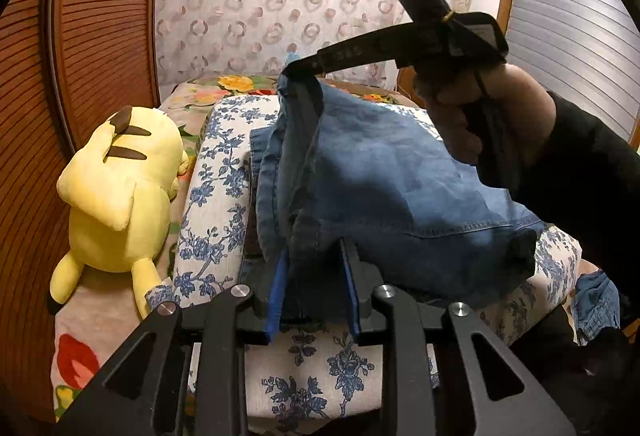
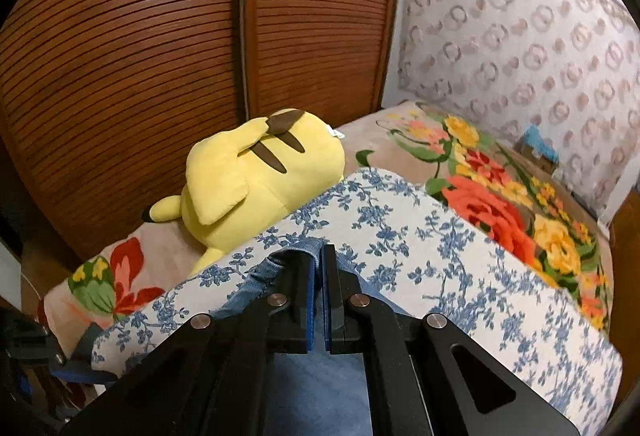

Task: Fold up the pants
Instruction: 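Fold the held leg over onto the other leg with the left tool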

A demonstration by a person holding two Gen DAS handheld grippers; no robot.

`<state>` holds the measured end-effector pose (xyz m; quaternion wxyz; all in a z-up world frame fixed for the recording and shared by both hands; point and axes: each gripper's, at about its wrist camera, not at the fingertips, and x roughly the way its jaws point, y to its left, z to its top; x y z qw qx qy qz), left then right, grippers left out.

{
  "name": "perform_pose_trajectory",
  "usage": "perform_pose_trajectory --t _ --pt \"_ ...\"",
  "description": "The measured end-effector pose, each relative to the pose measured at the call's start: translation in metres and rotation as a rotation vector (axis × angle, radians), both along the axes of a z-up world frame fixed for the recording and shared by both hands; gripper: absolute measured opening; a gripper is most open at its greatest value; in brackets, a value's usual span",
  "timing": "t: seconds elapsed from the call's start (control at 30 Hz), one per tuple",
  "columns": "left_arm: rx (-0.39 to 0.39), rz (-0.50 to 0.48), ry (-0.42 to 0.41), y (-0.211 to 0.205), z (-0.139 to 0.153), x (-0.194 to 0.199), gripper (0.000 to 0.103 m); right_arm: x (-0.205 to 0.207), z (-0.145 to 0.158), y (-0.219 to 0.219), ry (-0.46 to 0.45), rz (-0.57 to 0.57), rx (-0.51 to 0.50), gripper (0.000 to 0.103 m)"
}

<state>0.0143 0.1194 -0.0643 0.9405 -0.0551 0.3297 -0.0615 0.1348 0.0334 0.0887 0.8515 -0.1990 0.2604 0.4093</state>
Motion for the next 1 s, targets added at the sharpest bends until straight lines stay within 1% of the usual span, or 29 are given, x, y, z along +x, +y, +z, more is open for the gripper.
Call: perform_pose_trajectory --t 0.07,0.1,0.13,0.17,0.23,0.3,0.33,0.37,0.4,0.43,0.47,0.57,0.63,0.73,0.77,0.83,0.87,0.97,1.0 --pt "-0.005 -0.001 -0.005 0.0 0.002 0.0 0.044 -0.001 0.003 0.006 0.011 -0.008 0.0 0.022" --pt "-0.012 -0.001 -0.013 0.001 0.003 -0.001 0.054 -0.005 0.006 0.003 0.01 -0.01 0.007 0.026" --pt "-0.02 -0.002 -0.017 0.001 0.004 -0.001 0.058 -0.006 0.006 0.001 0.011 -0.009 0.016 0.032" --pt "-0.022 0.002 -0.018 0.002 0.003 -0.001 0.059 -0.006 0.007 -0.002 0.015 -0.008 0.026 0.036" --pt "-0.018 0.014 -0.019 0.002 0.004 0.001 0.06 -0.006 0.01 -0.011 0.029 -0.006 0.046 0.04" --pt "-0.017 0.025 -0.027 0.002 0.006 0.003 0.06 -0.01 0.014 -0.025 0.023 -0.009 0.062 0.042" --pt "-0.019 0.026 -0.029 0.001 0.005 0.005 0.06 -0.012 0.016 -0.032 0.021 -0.009 0.069 0.045" --pt "-0.019 0.026 -0.028 0.0 0.004 0.007 0.06 -0.014 0.019 -0.038 0.021 -0.01 0.073 0.05" --pt "-0.016 0.024 -0.027 -0.001 0.004 0.01 0.06 -0.015 0.02 -0.043 0.022 -0.009 0.076 0.052" --pt "-0.011 0.024 -0.025 -0.003 0.002 0.013 0.06 -0.016 0.022 -0.046 0.026 -0.005 0.076 0.058" --pt "-0.007 0.024 -0.024 -0.004 0.001 0.015 0.06 -0.016 0.023 -0.046 0.034 0.002 0.07 0.062" --pt "0.003 0.031 0.005 -0.006 -0.007 0.026 0.06 -0.015 0.021 -0.039 0.047 0.021 0.025 0.062" --pt "0.012 0.043 0.039 -0.006 -0.015 0.032 0.06 -0.014 0.017 -0.028 0.08 0.049 -0.008 0.062" --pt "0.016 0.055 0.058 -0.002 -0.022 0.036 0.059 -0.01 0.008 -0.012 0.102 0.047 -0.025 0.063" --pt "0.012 0.058 0.061 0.0 -0.024 0.036 0.057 -0.009 0.005 -0.007 0.116 0.046 -0.024 0.063" --pt "0.006 0.06 0.067 0.003 -0.026 0.037 0.046 -0.006 0.005 -0.002 0.117 0.034 -0.009 0.063" --pt "0.003 0.059 0.07 0.004 -0.027 0.037 0.044 -0.005 0.006 -0.003 0.112 0.029 -0.005 0.063" --pt "-0.01 0.045 0.076 0.006 -0.029 0.036 0.034 -0.006 0.009 -0.011 0.091 0.002 0.011 0.063" --pt "-0.01 0.044 0.075 0.006 -0.029 0.035 0.028 -0.007 0.011 -0.018 0.084 -0.013 0.019 0.063"
